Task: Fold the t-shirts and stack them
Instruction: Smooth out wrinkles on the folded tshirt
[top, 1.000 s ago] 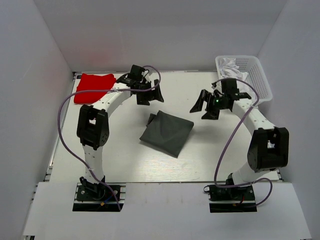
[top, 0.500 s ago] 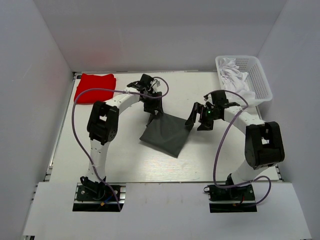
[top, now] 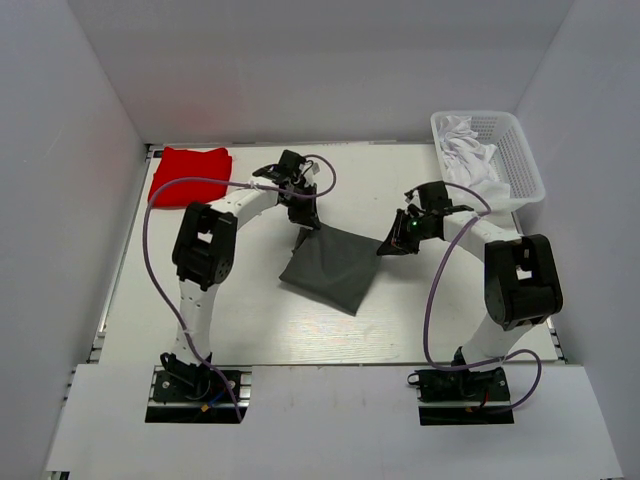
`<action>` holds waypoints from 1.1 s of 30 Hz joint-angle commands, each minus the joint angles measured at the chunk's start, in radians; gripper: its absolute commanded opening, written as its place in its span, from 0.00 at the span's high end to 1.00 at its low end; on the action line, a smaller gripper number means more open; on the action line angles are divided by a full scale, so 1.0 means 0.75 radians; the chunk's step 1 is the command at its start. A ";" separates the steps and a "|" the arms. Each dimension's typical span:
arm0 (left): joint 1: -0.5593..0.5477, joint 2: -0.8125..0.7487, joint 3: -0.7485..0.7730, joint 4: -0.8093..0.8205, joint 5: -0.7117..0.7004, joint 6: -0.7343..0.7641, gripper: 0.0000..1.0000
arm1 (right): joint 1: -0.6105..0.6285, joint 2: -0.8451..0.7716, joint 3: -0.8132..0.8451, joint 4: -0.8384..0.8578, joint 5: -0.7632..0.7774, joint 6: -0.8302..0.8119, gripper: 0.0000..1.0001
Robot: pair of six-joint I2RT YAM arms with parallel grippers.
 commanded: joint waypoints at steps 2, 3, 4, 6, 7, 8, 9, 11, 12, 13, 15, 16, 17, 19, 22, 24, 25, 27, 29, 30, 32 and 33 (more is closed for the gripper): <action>-0.001 -0.196 -0.068 0.035 0.043 -0.017 1.00 | 0.007 -0.045 0.079 0.025 0.032 -0.015 1.00; -0.001 -0.222 -0.080 0.051 0.044 -0.017 1.00 | 0.009 -0.053 0.081 0.003 0.034 -0.027 1.00; -0.001 -0.249 -0.096 0.066 0.044 -0.029 1.00 | 0.011 -0.065 0.079 0.000 0.040 -0.031 1.00; -0.001 -0.310 -0.158 0.078 0.058 -0.046 1.00 | 0.011 -0.127 0.065 -0.014 0.048 -0.034 1.00; -0.001 -0.381 -0.213 0.105 0.058 -0.046 1.00 | 0.013 -0.143 0.061 -0.020 0.049 -0.038 1.00; -0.001 -0.419 -0.239 0.117 0.058 -0.046 1.00 | 0.017 -0.176 0.046 -0.028 0.061 -0.038 1.00; -0.001 -0.451 -0.264 0.129 0.058 -0.060 1.00 | 0.013 -0.206 0.036 -0.028 0.061 -0.036 1.00; -0.001 -0.539 -0.323 0.156 0.058 -0.060 1.00 | 0.017 -0.253 0.016 -0.030 0.051 -0.036 1.00; -0.001 -0.562 -0.336 0.156 0.058 -0.072 1.00 | 0.015 -0.260 0.016 -0.032 0.034 -0.036 1.00; -0.001 -0.578 -0.352 0.156 0.058 -0.072 1.00 | 0.021 -0.272 0.010 -0.030 0.028 -0.038 1.00; -0.001 -0.625 -0.374 0.144 0.030 -0.072 1.00 | 0.021 -0.286 0.014 -0.032 0.014 -0.036 1.00; -0.001 -0.640 -0.403 0.144 0.029 -0.085 1.00 | 0.021 -0.288 0.016 -0.022 0.018 -0.040 1.00; -0.001 -0.640 -0.417 0.162 0.013 -0.085 1.00 | 0.023 -0.286 0.018 -0.022 0.014 -0.044 1.00; 0.026 -0.654 -0.434 0.162 0.001 -0.101 1.00 | 0.025 -0.258 0.042 -0.016 0.022 -0.052 1.00; 0.026 -0.620 -0.407 0.134 -0.097 -0.101 1.00 | 0.021 -0.180 0.097 -0.016 0.014 -0.068 1.00; 0.026 -0.607 -0.391 0.133 -0.140 -0.101 1.00 | 0.021 -0.131 0.130 -0.010 0.012 -0.076 1.00; 0.026 -0.587 -0.391 0.133 -0.173 -0.115 1.00 | 0.023 -0.115 0.142 -0.008 0.010 -0.072 1.00; 0.026 -0.542 -0.358 0.109 -0.271 -0.146 1.00 | 0.021 -0.055 0.183 0.011 0.018 -0.077 1.00; 0.038 -0.513 -0.342 0.097 -0.322 -0.166 1.00 | 0.019 0.002 0.228 0.019 0.020 -0.081 1.00; 0.038 -0.501 -0.342 0.097 -0.355 -0.179 1.00 | 0.017 0.018 0.240 0.015 0.022 -0.085 1.00; 0.052 -0.480 -0.342 0.113 -0.388 -0.179 1.00 | 0.021 0.081 0.287 0.013 0.024 -0.087 1.00; 0.066 -0.450 -0.330 0.113 -0.388 -0.179 1.00 | 0.017 0.112 0.306 0.013 0.012 -0.091 1.00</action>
